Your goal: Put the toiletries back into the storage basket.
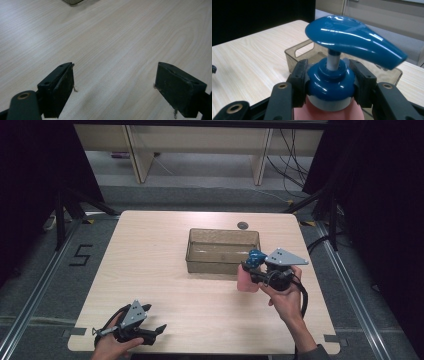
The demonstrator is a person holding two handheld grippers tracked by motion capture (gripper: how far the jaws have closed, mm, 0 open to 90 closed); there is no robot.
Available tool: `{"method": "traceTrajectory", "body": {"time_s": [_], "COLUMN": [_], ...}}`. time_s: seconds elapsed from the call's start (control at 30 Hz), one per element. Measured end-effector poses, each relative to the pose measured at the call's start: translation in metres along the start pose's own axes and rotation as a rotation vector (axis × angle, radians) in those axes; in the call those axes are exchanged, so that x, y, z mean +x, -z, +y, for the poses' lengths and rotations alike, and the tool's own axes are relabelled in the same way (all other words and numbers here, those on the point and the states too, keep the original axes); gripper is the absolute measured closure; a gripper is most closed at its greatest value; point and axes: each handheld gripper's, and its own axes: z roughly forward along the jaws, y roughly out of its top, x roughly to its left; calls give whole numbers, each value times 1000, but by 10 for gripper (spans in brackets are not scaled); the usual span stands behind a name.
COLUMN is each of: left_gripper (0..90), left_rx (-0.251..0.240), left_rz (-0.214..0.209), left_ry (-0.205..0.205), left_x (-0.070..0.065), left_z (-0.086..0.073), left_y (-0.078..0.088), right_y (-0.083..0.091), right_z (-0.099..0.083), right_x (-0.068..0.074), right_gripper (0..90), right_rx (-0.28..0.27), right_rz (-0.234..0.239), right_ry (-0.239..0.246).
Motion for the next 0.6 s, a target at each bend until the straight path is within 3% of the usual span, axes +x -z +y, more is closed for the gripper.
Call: {"method": "traceTrajectory", "body": {"time_s": [0.2,0.23,0.27,0.33,0.43,0.47,0.53,0.6], "left_gripper": [153,153,153,152,153,153,152,153], "left_rx": [9,-13,-13,10,4,2,-2,6], "left_rz": [-2,-10,-10,3,-2,-7,-7,-1], "left_ry": [-20,9,9,-21,-25,-1,3,-21], "left_x": [2,0,0,2,3,0,0,2], "left_z": [0,0,0,0,1,0,-1,1], "left_y": [1,-1,-1,1,1,1,0,2], "right_y": [-5,-5,-5,-5,-6,-8,-9,-10], "right_z": [15,16,18,20,25,28,31,33], "right_x": [-4,-4,-4,-5,-6,-8,-9,-9], "right_gripper": [535,535,535,535,534,535,535,535], "right_rx": [-21,-19,-20,-26,-25,-37,-42,-28], "right_rz": [0,4,8,-6,-3,3,-8,7], "right_ry": [-7,-16,-15,-2,-12,-5,2,-6]}}
